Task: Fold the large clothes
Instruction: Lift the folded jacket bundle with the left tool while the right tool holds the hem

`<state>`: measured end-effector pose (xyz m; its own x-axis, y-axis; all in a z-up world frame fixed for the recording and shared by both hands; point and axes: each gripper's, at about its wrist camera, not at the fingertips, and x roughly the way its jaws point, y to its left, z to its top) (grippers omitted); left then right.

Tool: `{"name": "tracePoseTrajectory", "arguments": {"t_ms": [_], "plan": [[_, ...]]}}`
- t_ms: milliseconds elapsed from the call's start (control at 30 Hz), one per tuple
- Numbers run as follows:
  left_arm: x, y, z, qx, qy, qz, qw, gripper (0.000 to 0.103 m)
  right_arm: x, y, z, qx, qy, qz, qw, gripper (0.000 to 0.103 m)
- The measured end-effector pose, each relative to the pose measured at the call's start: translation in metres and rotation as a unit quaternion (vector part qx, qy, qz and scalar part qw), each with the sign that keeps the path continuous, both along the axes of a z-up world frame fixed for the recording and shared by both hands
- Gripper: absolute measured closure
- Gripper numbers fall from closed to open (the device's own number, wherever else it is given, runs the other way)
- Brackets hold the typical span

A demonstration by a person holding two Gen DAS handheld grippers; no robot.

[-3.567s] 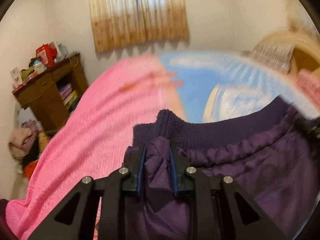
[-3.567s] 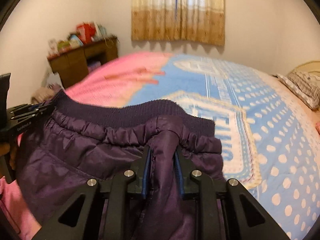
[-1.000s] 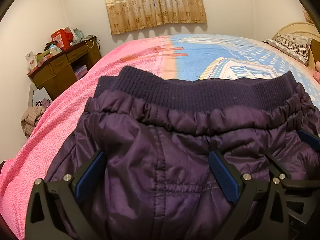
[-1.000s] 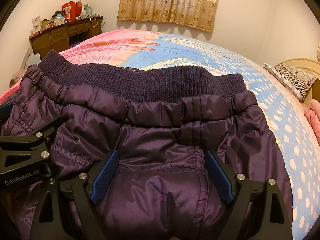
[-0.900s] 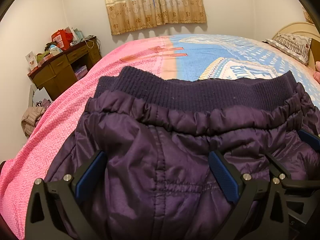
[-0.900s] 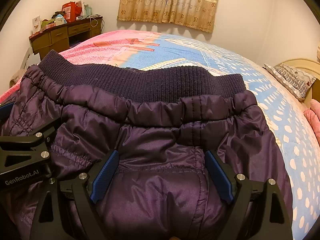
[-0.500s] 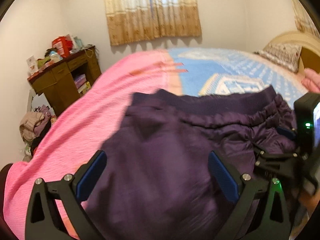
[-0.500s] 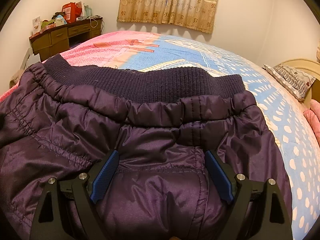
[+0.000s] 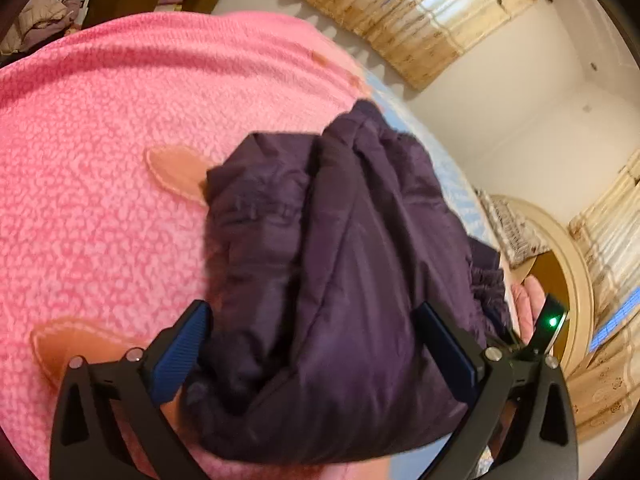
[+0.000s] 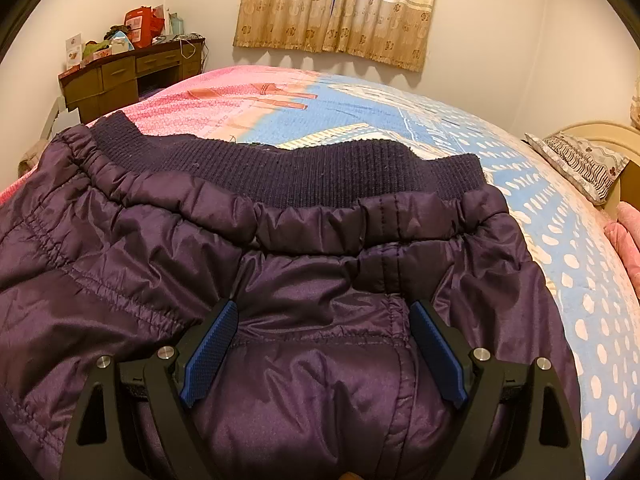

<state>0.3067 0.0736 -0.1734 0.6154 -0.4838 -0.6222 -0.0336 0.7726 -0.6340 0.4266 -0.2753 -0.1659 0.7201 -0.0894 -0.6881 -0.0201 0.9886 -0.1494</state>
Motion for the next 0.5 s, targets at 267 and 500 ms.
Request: {"name": "tracePoseTrajectory", "arguments": {"t_ms": [267,500], "plan": [[0.022,-0.010,-0.003,-0.046,-0.033,-0.023,0.9982,0.025,-0.004,0.000,0.000,0.000,-0.004,-0.001,1.000,0.015],[0.024,-0.013,0.003,-0.053,-0.045,-0.016,0.9975,0.018,-0.004,0.000,0.000,-0.001,-0.004,-0.001,1.000,0.015]]}}
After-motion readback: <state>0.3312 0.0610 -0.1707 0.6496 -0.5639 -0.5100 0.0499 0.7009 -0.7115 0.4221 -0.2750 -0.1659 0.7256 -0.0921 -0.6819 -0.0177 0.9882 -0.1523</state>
